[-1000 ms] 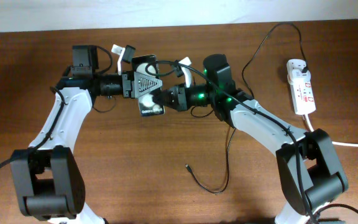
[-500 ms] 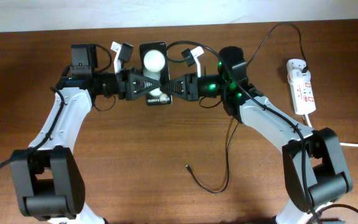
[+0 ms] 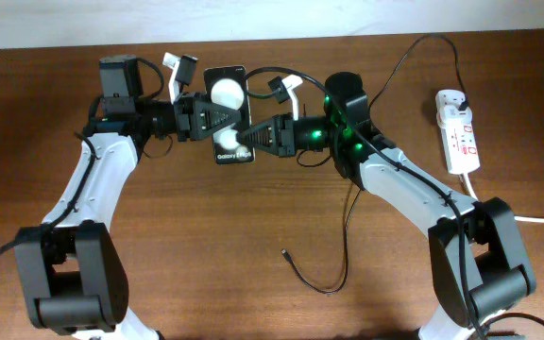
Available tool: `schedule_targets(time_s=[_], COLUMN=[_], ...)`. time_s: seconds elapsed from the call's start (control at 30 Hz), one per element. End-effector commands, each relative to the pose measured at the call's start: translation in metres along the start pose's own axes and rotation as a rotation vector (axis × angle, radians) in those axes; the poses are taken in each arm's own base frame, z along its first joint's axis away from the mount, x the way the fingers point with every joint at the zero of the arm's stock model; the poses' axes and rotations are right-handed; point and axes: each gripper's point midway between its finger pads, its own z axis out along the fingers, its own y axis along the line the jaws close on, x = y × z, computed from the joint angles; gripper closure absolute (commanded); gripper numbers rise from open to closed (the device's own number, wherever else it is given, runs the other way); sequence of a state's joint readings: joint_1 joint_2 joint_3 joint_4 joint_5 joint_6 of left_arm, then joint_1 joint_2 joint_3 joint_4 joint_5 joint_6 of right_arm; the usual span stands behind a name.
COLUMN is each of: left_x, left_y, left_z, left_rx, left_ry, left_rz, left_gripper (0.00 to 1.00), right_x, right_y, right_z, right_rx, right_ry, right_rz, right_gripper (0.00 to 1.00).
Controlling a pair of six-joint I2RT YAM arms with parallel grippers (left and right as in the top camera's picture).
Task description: Plug charger to phone and switch on socket
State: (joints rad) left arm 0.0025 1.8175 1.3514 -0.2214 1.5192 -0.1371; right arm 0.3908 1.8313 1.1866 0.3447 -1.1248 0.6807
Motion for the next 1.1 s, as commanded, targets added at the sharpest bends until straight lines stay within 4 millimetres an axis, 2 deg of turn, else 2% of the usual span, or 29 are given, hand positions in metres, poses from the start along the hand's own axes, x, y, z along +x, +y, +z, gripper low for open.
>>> schedule_targets(time_s=[0.0,0.1,0.3,0.43,0.53,0.73,0.83,1.0,1.07], left_x=[-0.005,-0.005,-0.005,-0.005,-0.005,-0.006,-0.006,-0.008,-0.008], left_y=[-0.021,-0.022,-0.021,-0.021,-0.021,-0.020,-0.020,-0.019,-0.020], left_z=[-0.002,-0.002,-0.002,-0.002,-0.002,-0.005,-0.006,-0.008,-0.008], left_rx=[0.053,0.053,0.053,0.053,0.053,0.046,0.045,0.042,0.042], left_ry=[0.006,0.006,0.006,0.007,0.007,-0.001,-0.002,-0.006,-0.006], left_rz=[-0.014,-0.016,-0.021,-0.021,-0.021,-0.020,-0.020,-0.012,-0.005], left_gripper=[0.51,0.57,0.57,0.62,0.60,0.49,0.48,0.54,0.64], right_x=[-0.011,-0.014,-0.018,-0.023,-0.023,-0.031,-0.032,-0.024,-0.021], right_y=[-0.008,-0.011,-0.016,-0.021,-0.021,-0.014,-0.017,-0.015,-0.017], right_z=[-0.005,-0.006,-0.009,-0.015,-0.015,-0.015,-0.018,-0.018,-0.018], right_rx=[0.060,0.077,0.102,0.119,0.118,0.097,0.102,0.080,0.086], right_ry=[-0.051,-0.066,-0.088,-0.106,-0.108,-0.133,-0.137,-0.097,-0.090], right_rz=[-0.001,0.001,0.000,0.002,0.005,-0.009,0.008,0.039,0.057], right_gripper=[0.96,0.96,0.96,0.96,0.96,0.96,0.96,0.96,0.96])
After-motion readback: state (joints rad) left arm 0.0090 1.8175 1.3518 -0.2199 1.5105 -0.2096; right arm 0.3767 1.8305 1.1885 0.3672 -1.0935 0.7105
